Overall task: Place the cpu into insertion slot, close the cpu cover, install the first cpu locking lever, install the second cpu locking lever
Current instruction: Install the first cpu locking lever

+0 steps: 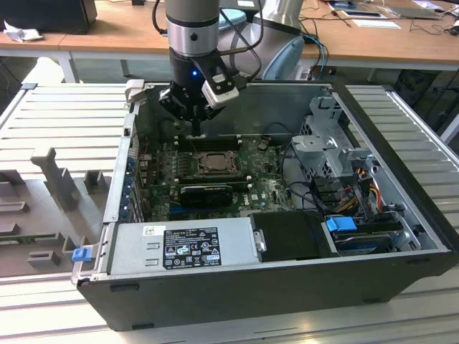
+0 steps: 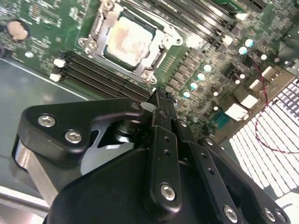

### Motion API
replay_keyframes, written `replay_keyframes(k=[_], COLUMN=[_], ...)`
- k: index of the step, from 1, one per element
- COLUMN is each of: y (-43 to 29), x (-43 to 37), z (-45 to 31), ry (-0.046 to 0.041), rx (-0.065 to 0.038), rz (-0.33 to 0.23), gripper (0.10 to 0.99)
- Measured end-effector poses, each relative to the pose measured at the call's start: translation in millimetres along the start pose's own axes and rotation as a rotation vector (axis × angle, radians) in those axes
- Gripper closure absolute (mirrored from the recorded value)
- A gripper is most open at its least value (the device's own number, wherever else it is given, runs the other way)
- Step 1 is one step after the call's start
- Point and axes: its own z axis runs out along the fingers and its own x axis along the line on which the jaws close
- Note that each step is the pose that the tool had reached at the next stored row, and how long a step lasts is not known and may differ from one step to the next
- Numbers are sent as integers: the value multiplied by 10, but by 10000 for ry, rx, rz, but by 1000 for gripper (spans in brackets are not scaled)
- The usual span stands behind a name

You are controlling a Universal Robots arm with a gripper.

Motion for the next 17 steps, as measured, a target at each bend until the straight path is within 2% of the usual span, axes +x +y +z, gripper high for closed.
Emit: replay_keyframes(k=[1,3,7,12,17], y=[-1,-2,-6,-8,-2], x=[1,25,189,312,356], z=[6,30,84,102,141], ry=[44,75,76,-47,-99], rx=[0,1,-1,-2,-2], rz=[3,6,6,-12,-21], gripper=[980,980,980,980,980])
